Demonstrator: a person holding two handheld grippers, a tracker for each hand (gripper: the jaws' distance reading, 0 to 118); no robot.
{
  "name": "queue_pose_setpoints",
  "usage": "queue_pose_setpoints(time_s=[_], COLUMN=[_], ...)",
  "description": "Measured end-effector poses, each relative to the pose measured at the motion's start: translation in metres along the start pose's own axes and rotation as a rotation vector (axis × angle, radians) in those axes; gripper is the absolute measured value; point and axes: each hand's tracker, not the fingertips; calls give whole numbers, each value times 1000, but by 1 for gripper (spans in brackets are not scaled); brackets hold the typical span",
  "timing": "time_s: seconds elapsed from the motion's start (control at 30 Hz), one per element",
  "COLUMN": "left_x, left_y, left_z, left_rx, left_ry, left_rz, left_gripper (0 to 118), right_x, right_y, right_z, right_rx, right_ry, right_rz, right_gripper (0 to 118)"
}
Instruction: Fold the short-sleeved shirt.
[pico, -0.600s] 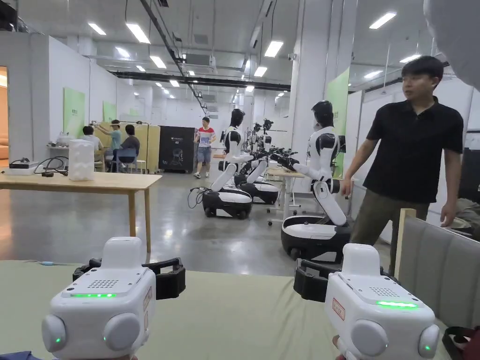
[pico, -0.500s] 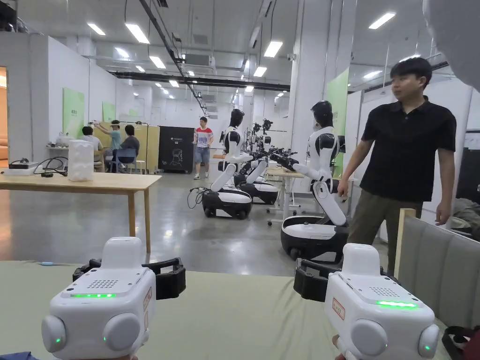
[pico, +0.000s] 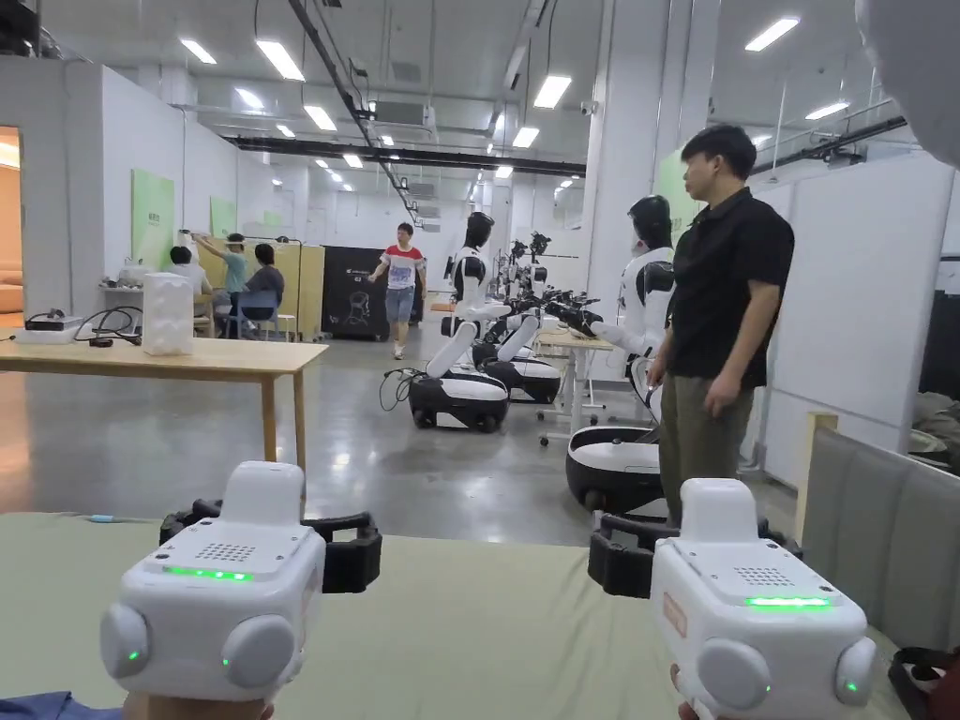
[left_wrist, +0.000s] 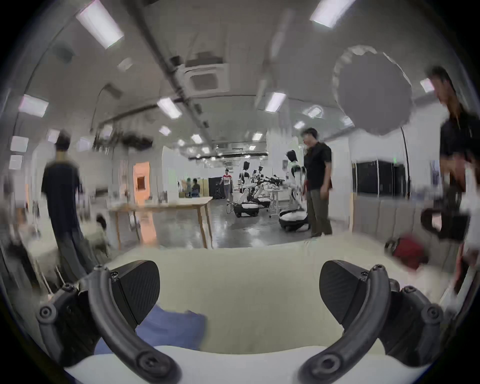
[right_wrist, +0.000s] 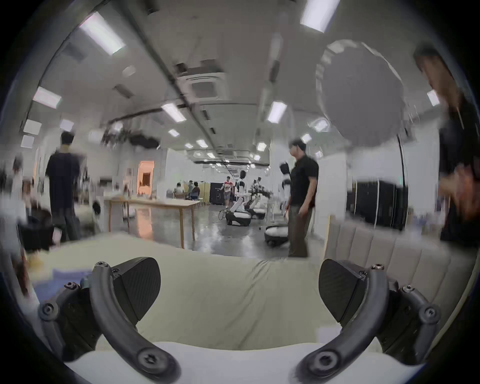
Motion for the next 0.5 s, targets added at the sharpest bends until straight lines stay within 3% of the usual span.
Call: queue_pose_setpoints(time_s=[0.07, 0.13, 0.2, 0.23, 0.27, 0.3, 0.33, 0.37, 0.4, 0.5], left_x=[14, 37, 60, 69, 72, 70, 68, 69, 69, 42], left_y=[4, -3, -30, -52, -74, -99, -108, -108, -96, -44], left_z=[-4, -9, -12, -14, -17, -22, -23, -23, -22, -19], left_rx=[3, -28, -42, -34, 3, 6, 20, 2, -49, -111], left_ry=[-5, -16, 6, 56, 137, 124, 115, 91, 37, -16], left_rz=[-301, -727, -1227, -1515, -1754, -1933, -1950, -1857, -1639, -872], left_gripper=[118, 118, 118, 118, 118, 118, 118, 118, 118, 118], right_x=[-20, -45, -67, -73, -73, -69, -68, -70, -66, -61], right_y=[0, -18, -53, -79, -99, -118, -124, -121, -117, -64], right_z=[0, -4, -4, 1, 7, 9, 10, 12, 10, 3], right_rx=[29, 17, 28, 67, 126, 177, 169, 117, 64, -50], right_ry=[37, 56, 73, 66, 56, 69, 100, 143, 152, 62], right_rz=[316, 784, 1315, 1637, 1885, 2063, 2092, 2035, 1917, 1308], right_gripper=[118, 118, 118, 118, 118, 118, 118, 118, 118, 118])
